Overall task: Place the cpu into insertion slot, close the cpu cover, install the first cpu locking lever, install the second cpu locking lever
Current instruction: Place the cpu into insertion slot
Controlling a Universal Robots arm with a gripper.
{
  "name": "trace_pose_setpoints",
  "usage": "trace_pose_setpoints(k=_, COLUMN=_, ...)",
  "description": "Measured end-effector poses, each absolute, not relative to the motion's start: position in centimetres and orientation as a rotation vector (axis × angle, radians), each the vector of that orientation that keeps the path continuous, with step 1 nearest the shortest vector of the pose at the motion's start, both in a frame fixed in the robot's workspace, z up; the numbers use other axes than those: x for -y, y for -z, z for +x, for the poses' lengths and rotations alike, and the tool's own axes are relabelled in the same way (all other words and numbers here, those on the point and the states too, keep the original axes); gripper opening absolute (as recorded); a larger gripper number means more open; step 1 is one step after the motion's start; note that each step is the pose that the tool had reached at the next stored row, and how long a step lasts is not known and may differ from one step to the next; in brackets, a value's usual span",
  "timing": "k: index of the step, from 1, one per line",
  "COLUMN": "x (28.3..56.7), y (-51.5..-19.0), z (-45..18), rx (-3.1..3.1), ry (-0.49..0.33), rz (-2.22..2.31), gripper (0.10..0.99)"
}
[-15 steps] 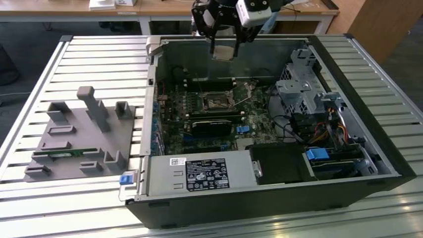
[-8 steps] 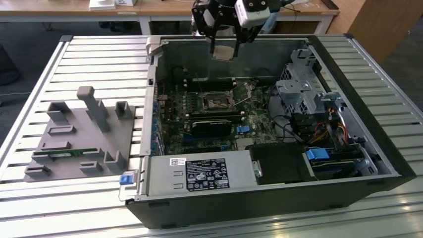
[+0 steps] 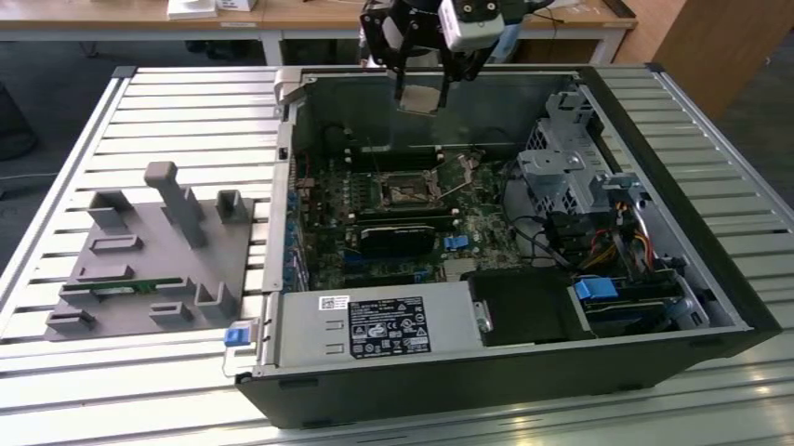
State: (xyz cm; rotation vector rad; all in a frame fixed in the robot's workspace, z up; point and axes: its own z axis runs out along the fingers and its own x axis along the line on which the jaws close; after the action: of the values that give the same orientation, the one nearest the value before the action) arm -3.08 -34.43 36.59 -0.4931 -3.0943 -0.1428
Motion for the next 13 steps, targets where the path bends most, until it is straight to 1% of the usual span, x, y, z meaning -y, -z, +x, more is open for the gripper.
trace_pose_setpoints(k=13, x=34.43, y=-36.57, z=-3.09, rx=3.085, ry=0.143, rz=-0.557, gripper=0.541)
